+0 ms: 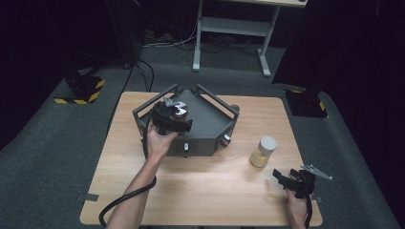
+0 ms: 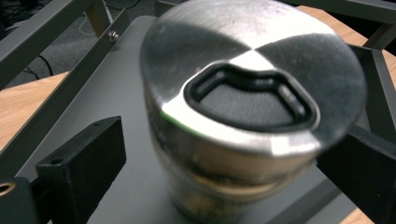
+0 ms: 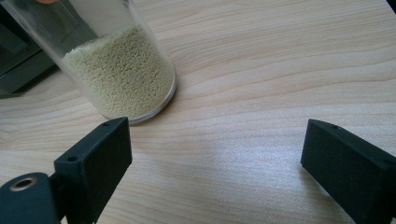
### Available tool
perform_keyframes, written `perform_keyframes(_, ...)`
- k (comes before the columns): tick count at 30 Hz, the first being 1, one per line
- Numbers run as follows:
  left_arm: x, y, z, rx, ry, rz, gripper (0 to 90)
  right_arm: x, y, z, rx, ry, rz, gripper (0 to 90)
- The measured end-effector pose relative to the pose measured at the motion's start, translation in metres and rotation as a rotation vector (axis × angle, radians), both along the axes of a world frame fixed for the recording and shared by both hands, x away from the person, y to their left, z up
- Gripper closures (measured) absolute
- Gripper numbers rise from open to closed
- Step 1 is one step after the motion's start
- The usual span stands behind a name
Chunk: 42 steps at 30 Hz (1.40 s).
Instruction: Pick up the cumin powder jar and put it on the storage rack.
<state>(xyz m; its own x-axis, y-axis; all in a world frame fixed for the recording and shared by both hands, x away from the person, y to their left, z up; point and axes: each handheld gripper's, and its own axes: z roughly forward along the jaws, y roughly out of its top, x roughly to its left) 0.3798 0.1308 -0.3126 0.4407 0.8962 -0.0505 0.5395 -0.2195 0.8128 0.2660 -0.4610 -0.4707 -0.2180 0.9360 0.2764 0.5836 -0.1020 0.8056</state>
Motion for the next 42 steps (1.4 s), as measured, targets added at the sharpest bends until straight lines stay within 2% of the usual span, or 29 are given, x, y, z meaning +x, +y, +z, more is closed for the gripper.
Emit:
perform_keyframes(10,-0.02,0.008,0.002,-0.01,-0.014,0.001,2.8,0.0,0.0,0.0,0.0,-0.001,0.002,7.8)
perform_keyframes(20,-0.056,0.02,-0.008,-0.034,-0.055,-0.055,1.9,0.0,0.0,0.0,-0.001,0.001,-0.002,7.8)
perform_keyframes(26,-0.09,0.034,-0.03,-0.078,-0.063,-0.058,1.9,0.0,0.0,0.0,-0.001,0.0,-0.003,7.8)
perform_keyframes(31,-0.11,0.041,-0.048,-0.089,-0.051,-0.045,1.8,0.001,0.002,0.001,-0.013,0.004,-0.002,7.8)
perform_keyframes(36,-0.12,0.043,-0.062,-0.083,-0.035,-0.038,1.5,0.0,0.003,0.001,-0.012,0.005,-0.006,7.8)
perform_keyframes(42,-0.126,0.039,-0.079,-0.05,-0.012,-0.03,0.9,0.0,0.003,0.001,-0.012,0.004,-0.005,7.8)
